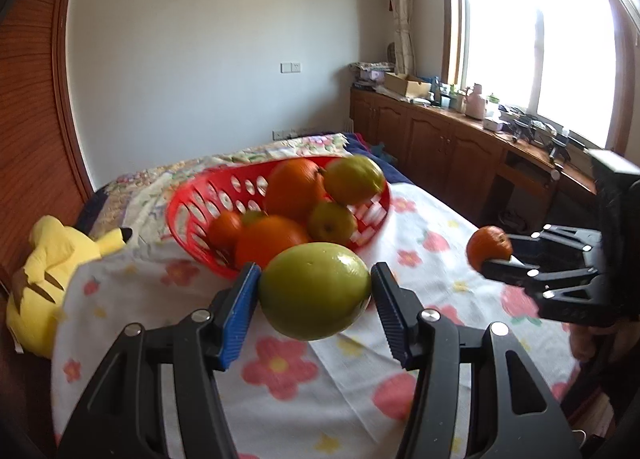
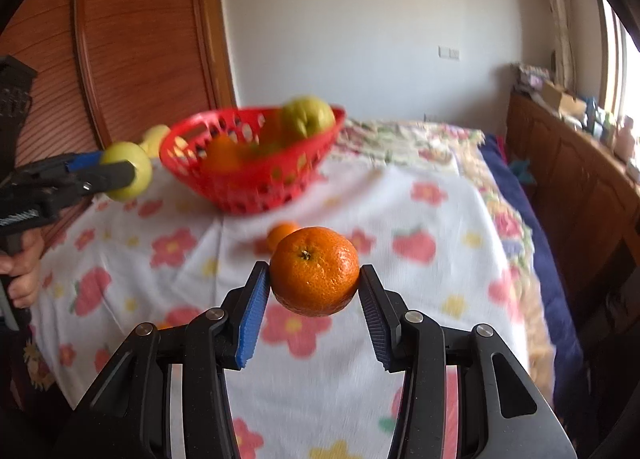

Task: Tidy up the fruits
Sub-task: 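Carry both fruits over the red basket and open the right tool to drop the mandarin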

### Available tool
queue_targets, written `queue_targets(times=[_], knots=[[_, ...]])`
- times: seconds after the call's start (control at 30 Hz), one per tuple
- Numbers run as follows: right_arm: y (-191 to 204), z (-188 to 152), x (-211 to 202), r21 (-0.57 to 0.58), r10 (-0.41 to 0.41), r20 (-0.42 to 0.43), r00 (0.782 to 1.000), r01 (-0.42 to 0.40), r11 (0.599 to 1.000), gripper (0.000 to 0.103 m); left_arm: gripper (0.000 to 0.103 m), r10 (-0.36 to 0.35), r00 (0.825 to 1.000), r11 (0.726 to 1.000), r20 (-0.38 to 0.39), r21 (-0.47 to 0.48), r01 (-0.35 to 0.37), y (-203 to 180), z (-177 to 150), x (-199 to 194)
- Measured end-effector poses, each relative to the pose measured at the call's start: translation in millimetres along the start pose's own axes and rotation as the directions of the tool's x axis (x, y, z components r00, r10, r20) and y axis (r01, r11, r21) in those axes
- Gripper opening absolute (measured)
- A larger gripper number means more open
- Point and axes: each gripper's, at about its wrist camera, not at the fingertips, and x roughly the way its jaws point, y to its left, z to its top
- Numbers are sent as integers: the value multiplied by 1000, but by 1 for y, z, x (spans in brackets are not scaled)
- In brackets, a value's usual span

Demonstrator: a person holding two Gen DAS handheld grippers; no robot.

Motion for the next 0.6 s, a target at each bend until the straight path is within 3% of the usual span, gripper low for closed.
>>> queue_targets(times=[0.33,0.6], knots=[[32,71,29,-124,82,48,995,-76,989,46,55,47,999,999,13,-10,-47,39,29,26],[53,90,74,-163,135,14,991,-131,978,46,55,62,998,998,-10,-19,-63,62,35,52]])
